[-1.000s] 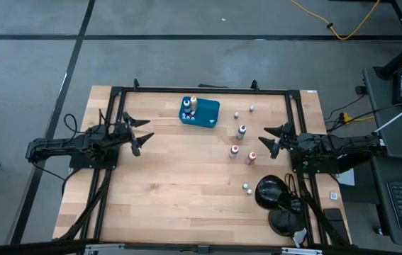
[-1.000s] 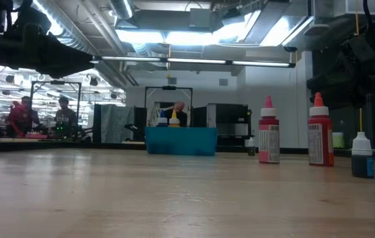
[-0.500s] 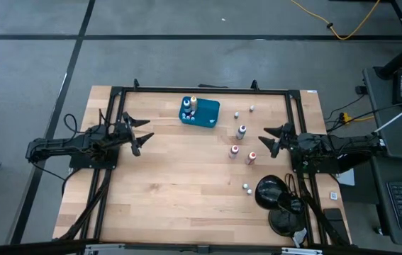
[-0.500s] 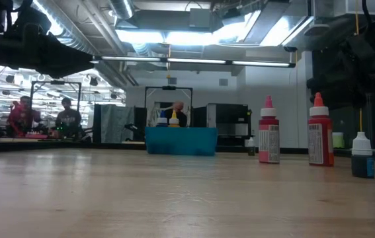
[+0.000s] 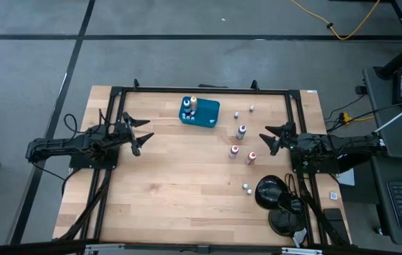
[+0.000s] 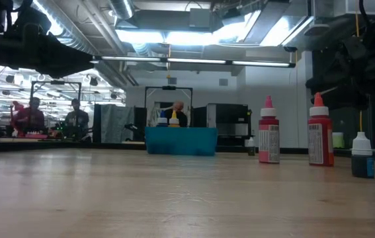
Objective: Pick & Place food coloring
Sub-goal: Put the small red food coloring bottle into the blue bin
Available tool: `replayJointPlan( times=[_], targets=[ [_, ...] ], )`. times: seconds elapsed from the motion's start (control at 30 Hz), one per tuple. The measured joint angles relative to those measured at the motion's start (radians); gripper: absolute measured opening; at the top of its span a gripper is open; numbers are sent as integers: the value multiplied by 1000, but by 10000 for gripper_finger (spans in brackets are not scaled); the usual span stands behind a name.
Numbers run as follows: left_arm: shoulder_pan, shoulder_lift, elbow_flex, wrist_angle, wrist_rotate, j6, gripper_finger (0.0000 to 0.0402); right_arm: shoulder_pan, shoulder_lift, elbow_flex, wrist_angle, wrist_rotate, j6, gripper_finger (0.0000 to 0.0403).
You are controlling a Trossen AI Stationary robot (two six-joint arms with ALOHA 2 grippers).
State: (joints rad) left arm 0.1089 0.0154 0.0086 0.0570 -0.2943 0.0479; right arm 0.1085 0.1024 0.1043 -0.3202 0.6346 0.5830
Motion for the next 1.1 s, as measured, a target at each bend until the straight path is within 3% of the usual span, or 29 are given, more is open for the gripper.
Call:
replayJointPlan(
  times=[0.23, 0.33, 0.47, 0.57, 0.67, 0.87, 1.1],
  targets=[
    [0, 0, 0, 0, 0, 0, 267, 0, 0, 0, 56, -36, -17, 294],
    [0, 0, 0, 0, 0, 0, 267, 0, 4, 30, 100, -105, -64, 294],
    [0, 0, 0, 0, 0, 0, 267, 0, 49, 134, 69, -112, -210, 294],
    [0, 0, 0, 0, 0, 0, 267, 0, 110, 239, 45, -69, -318, 294],
    [0, 0, 0, 0, 0, 0, 267, 0, 200, 369, -8, 42, -347, 294],
    [0, 0, 0, 0, 0, 0, 267, -30, 458, 697, -281, 242, -194, 294],
    [0, 0, 0, 0, 0, 0, 267, -174, 748, 1082, -561, 248, 45, 294]
  ],
)
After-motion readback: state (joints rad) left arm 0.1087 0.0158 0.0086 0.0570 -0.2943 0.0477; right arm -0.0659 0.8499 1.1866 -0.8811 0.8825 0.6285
